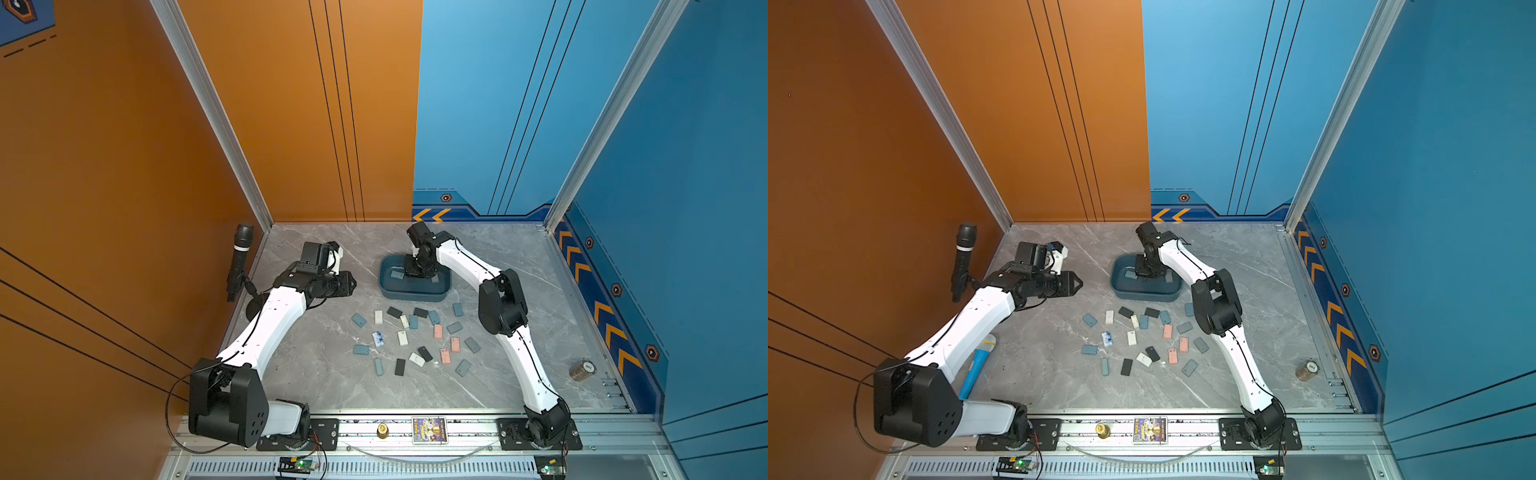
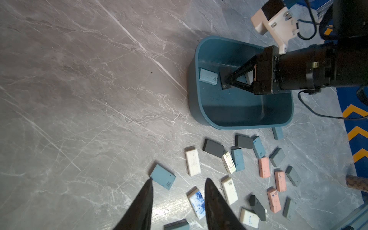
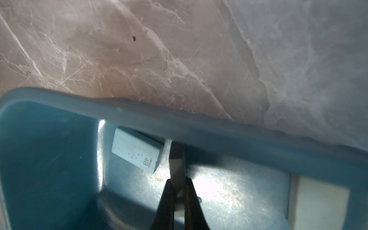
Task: Put the eraser in the storage box
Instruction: Place the eraser in the storage box.
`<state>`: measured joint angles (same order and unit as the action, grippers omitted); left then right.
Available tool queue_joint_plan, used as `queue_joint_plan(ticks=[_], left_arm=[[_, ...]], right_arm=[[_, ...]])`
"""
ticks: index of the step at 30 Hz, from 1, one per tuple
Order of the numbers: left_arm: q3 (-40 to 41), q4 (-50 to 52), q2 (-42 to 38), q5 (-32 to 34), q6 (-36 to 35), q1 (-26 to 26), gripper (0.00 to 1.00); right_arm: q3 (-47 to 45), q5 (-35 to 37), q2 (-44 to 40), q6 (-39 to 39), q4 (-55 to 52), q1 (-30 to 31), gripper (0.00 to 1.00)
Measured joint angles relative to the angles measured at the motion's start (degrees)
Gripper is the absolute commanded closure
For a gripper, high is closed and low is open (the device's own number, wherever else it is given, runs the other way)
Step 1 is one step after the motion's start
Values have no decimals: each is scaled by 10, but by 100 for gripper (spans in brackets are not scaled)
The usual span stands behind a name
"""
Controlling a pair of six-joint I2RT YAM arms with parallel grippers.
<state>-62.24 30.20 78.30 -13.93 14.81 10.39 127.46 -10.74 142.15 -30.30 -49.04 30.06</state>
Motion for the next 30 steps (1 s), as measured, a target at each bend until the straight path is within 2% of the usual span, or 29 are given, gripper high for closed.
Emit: queue_joint_plan(ticks=[12,30], left_arm=[[0,0,0,0,0,-10,56],[0,0,0,0,1,-15,54]], right_arm=[[4,-4,3,-2,-11,-6,78],[-2,5,-6,-2,-37,-15,70]])
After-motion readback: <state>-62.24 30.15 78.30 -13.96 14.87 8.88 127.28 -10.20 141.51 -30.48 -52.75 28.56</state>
